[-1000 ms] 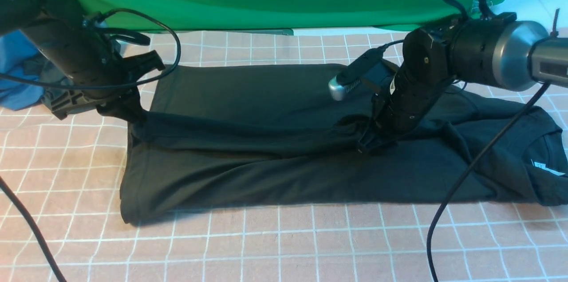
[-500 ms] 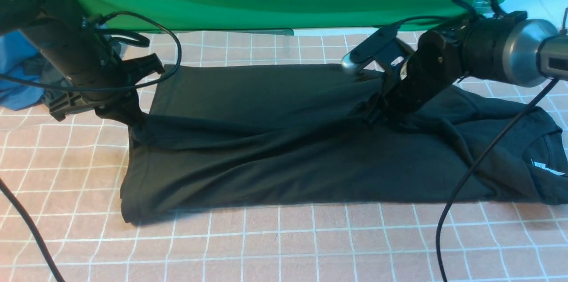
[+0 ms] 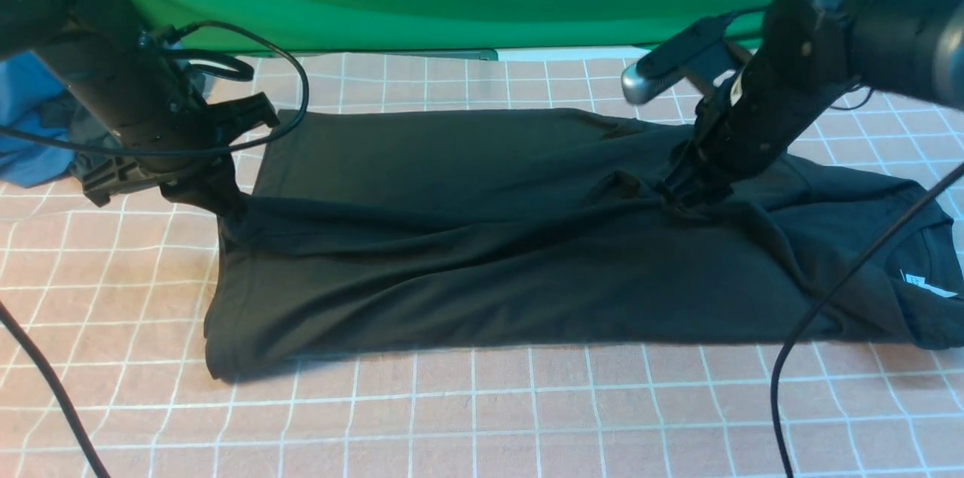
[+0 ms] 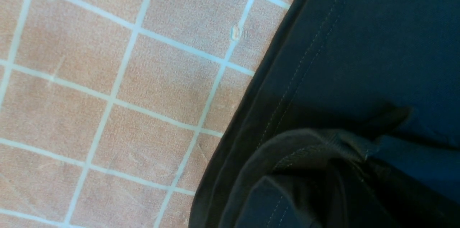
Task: Fold a long-sleeved shirt over a pink coffee tablecloth.
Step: 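Fold the black garment in half by bringing its near edge over to the far edge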
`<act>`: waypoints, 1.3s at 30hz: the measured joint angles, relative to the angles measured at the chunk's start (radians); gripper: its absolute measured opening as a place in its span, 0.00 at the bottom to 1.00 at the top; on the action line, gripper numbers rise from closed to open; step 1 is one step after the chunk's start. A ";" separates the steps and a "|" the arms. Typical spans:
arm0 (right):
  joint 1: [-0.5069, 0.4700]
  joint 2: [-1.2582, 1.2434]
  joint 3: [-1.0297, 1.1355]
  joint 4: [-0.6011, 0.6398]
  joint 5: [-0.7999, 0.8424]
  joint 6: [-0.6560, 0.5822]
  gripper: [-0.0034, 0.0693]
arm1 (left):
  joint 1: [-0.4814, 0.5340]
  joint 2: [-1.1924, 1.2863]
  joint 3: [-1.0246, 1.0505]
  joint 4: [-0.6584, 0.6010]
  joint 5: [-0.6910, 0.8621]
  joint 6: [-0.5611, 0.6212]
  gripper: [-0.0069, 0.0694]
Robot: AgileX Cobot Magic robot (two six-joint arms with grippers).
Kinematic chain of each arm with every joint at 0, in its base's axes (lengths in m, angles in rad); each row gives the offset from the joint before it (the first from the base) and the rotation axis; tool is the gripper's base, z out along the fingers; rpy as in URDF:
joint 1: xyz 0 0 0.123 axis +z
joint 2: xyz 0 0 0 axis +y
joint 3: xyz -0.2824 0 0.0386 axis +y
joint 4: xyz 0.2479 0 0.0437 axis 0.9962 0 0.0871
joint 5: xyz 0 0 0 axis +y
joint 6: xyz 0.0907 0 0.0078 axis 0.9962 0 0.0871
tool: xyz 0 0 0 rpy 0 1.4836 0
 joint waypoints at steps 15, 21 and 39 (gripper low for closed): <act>-0.004 0.114 0.002 0.022 -0.092 -0.015 0.45 | 0.000 0.000 0.000 0.000 0.000 0.002 0.13; -0.004 0.114 0.002 -0.055 -0.142 0.007 0.47 | 0.000 0.000 0.000 0.000 0.001 0.004 0.13; -0.018 0.142 0.002 -0.056 -0.132 0.013 0.48 | 0.000 0.000 0.000 -0.003 0.002 0.013 0.13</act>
